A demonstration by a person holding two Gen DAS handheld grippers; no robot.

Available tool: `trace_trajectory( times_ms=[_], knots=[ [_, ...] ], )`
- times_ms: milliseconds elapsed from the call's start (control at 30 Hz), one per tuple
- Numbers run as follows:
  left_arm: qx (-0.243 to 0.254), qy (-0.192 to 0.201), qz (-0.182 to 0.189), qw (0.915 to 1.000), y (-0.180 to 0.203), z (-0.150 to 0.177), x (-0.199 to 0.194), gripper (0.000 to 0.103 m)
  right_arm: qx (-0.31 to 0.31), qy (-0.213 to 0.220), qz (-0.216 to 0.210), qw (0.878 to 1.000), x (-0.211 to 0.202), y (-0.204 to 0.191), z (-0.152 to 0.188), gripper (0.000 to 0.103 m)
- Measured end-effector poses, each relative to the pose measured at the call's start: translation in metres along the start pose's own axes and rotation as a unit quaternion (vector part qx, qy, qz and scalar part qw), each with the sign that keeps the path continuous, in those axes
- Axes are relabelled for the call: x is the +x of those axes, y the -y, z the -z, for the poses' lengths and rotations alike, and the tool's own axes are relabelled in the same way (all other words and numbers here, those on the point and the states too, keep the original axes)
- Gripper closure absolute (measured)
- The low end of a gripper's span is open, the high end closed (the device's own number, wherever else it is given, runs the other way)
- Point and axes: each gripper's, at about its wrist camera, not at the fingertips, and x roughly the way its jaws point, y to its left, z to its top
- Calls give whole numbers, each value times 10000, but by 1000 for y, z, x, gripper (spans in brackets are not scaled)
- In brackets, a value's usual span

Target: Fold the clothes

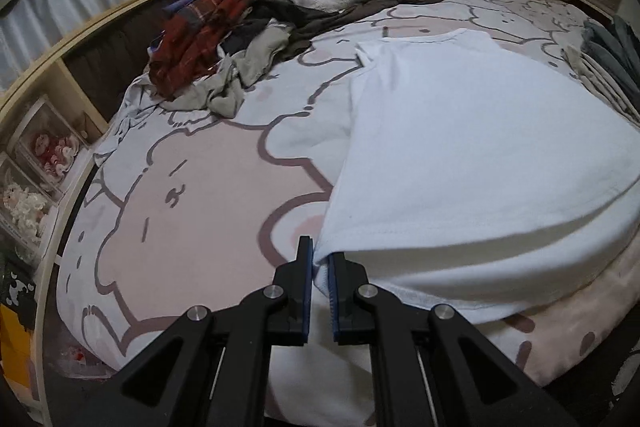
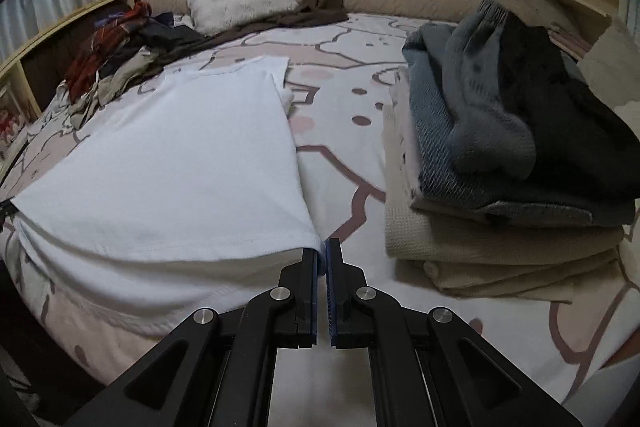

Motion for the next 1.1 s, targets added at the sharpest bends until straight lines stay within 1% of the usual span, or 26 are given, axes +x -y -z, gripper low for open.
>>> trace_trajectory(
  times_ms=[67, 100, 133, 233, 267, 300, 333, 367, 400, 433, 467, 500, 567, 700, 767, 800, 833, 900, 967, 1033, 1067, 1100],
  knots=[
    [-27, -358, 140, 9993, -2, 7, 22, 93, 8, -300, 19, 9995, 19, 0, 8, 100],
    [15, -460, 151, 9988, -1, 11, 30, 93, 21, -485, 11, 9988, 31, 0, 13, 100],
    [88, -520, 129, 9985, 2, 14, 37, 93, -19, -568, 45, 9984, 38, -2, 18, 100],
    [258, -423, 27, 9988, 8, 17, 36, 91, -301, -460, 271, 9981, 42, -12, 25, 99],
    [254, -422, 59, 9988, 8, 16, 35, 91, -329, -450, 295, 9980, 39, -13, 25, 96],
    [238, -429, 108, 9987, 7, 16, 35, 89, -329, -445, 342, 9979, 37, -13, 24, 90],
    [223, -439, 153, 9987, 6, 16, 33, 87, -294, -447, 419, 9977, 35, -10, 24, 69],
    [209, -452, 196, 9986, 4, 17, 30, 81, -260, -439, 481, 9975, 31, -8, 24, 34],
    [195, -464, 239, 9984, 1, 17, 27, 70, -228, -418, 524, 9975, 28, -5, 25, 21],
    [181, -477, 282, 9983, -1, 17, 24, 64, -205, -412, 534, 9975, 23, -2, 26, 15],
    [187, -489, 333, 9981, -3, 18, 19, 55, -195, -423, 505, 9976, 19, 0, 29, 15],
    [203, -500, 390, 9978, -5, 18, 13, 53, -184, -453, 495, 9976, 14, 3, 30, 15],
    [239, -461, 527, 9973, -12, 15, -1, 53, -162, -505, 495, 9974, 7, 5, 31, 15],
    [291, -157, 640, 9974, -30, -11, -19, 53, -111, -247, 302, 9992, -12, 1, 15, 15],
    [242, -42, 660, 9975, -41, -30, -18, 53, -105, -109, 190, 9997, -21, -2, 6, 17],
    [201, -4, 733, 9971, -45, -42, -14, 53, -135, -24, 106, 9998, -22, -6, -1, 18],
    [154, 27, 844, 9963, -49, -53, -9, 53, -165, 62, 23, 9998, -24, -11, -7, 22],
    [57, 26, 1074, 9942, -53, -77, 5, 53, -170, 134, -165, 9996, -20, -22, -17, 24],
    [-45, -109, 1323, 9911, -52, -98, 28, 53, -154, 168, -360, 9991, -14, -33, -26, 28],
    [-179, -316, 1606, 9863, -49, -120, 57, 53, -137, 127, -492, 9986, -6, -42, -29, 28],
    [-263, -457, 1748, 9832, -45, -130, 73, 55, -128, 92, -546, 9984, -2, -46, -30, 28],
    [-337, -576, 1869, 9801, -41, -137, 88, 60, -119, 58, -600, 9981, 2, -51, -31, 28]
  ],
)
